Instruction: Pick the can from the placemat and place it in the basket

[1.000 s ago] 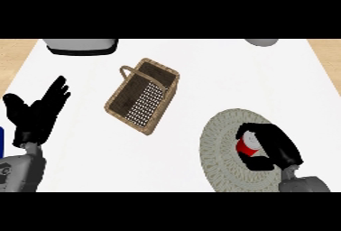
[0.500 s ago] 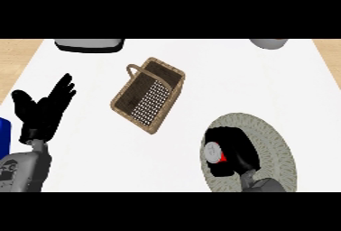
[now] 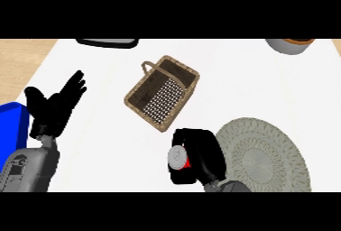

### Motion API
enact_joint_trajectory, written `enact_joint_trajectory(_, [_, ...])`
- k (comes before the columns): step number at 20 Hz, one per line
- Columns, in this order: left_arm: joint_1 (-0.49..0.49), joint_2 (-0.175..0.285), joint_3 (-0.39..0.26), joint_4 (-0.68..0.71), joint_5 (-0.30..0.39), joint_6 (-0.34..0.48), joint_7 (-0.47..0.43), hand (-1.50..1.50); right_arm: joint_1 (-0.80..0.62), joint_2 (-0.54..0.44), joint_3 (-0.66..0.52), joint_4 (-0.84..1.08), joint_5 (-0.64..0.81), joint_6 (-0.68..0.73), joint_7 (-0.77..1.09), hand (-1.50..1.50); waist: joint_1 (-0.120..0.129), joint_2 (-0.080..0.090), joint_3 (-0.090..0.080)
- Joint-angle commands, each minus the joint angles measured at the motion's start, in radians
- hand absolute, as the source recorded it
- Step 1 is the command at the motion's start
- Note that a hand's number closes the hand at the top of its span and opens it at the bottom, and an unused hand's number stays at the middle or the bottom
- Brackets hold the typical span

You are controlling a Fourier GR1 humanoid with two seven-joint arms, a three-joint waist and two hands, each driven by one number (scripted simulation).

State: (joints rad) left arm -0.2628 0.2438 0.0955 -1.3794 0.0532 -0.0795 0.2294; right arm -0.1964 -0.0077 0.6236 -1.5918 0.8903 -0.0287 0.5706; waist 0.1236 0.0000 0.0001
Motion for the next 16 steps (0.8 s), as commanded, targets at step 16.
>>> enact_joint_trajectory(16, [-0.036, -0.024, -0.038, 0.036, -0.019, -0.004, 0.020, 0.00, -0.470, 0.008, 0.130, -0.072, 0.111, -0.392, 0.551, 1.50, 0.020, -0.023, -0.015])
